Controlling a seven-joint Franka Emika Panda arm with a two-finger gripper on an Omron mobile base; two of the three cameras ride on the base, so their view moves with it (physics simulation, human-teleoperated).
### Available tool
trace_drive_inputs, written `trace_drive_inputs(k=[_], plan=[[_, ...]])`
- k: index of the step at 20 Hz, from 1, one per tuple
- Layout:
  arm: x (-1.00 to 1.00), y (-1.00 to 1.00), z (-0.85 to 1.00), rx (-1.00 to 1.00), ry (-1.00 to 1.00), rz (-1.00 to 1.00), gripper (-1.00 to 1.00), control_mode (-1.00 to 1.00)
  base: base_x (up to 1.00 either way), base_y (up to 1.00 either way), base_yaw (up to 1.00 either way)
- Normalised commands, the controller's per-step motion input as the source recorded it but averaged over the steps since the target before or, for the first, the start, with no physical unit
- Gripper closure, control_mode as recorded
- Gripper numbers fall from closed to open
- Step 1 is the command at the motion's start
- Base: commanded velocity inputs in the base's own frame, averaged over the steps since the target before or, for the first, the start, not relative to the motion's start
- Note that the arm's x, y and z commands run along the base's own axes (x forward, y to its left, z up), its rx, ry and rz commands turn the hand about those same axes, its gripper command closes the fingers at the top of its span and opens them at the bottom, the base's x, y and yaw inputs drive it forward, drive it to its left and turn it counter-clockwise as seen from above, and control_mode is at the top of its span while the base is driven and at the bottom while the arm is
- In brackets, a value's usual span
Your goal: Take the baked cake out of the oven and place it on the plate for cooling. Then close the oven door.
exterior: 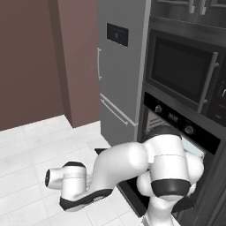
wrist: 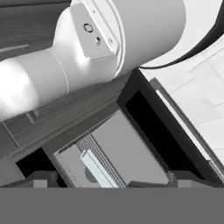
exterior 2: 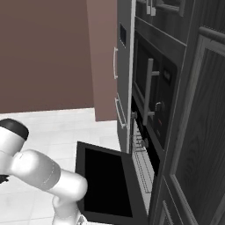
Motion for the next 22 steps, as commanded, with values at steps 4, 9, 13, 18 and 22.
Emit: trace_drive_inputs(k=[4, 9, 13, 18, 22], plan=[[0.04, 0.03, -0.19, -0.13, -0.08, -0.2, -1.0, -1.0, 0.0, 0.0, 0.0], [0.13, 0.09, -0.01, -0.13, 0.0, -0.12, -1.0, -1.0, 0.0, 0.0, 0.0], [0.32, 0.1, 0.0, -0.16, 0.0, -0.07, -1.0, -1.0, 0.0, 0.0, 0.0], [0.17, 0.01, -0.13, -0.07, -0.15, -0.01, -1.0, -1.0, 0.0, 0.0, 0.0], [-0.02, 0.0, -0.33, 0.04, -0.32, 0.04, -1.0, -1.0, 0.0, 0.0, 0.0]])
